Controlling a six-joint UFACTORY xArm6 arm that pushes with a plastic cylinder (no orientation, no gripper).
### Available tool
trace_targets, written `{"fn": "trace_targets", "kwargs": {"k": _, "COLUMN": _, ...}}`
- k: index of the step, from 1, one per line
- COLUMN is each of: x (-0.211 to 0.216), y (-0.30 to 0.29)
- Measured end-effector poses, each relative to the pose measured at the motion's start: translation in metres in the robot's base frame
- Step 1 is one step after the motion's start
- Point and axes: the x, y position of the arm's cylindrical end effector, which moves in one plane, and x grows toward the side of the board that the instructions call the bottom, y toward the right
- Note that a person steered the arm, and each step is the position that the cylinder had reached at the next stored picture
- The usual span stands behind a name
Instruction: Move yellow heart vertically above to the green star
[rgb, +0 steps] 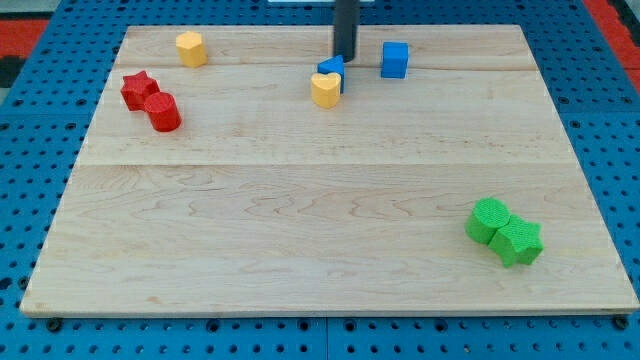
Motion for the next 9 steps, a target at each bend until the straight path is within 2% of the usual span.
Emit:
{"fn": "trace_targets", "kwargs": {"k": 1, "x": 0.005, "y": -0.045}}
{"fn": "trace_targets", "kwargs": {"k": 2, "x": 0.047, "y": -0.011}}
{"fn": "trace_targets", "kwargs": {"k": 3, "x": 0.059, "y": 0.037}}
{"fn": "trace_targets", "kwargs": {"k": 4, "x": 0.058, "y": 0.009}}
{"fn": "trace_targets", "kwargs": {"k": 6, "x": -0.021, "y": -0.07}}
{"fn": "trace_targets", "kwargs": {"k": 7, "x": -0.048, "y": -0.131}}
{"fn": "trace_targets", "kwargs": {"k": 8, "x": -0.06, "y": -0.175}}
{"fn": "trace_targets", "kwargs": {"k": 9, "x": -0.031, "y": -0.236}}
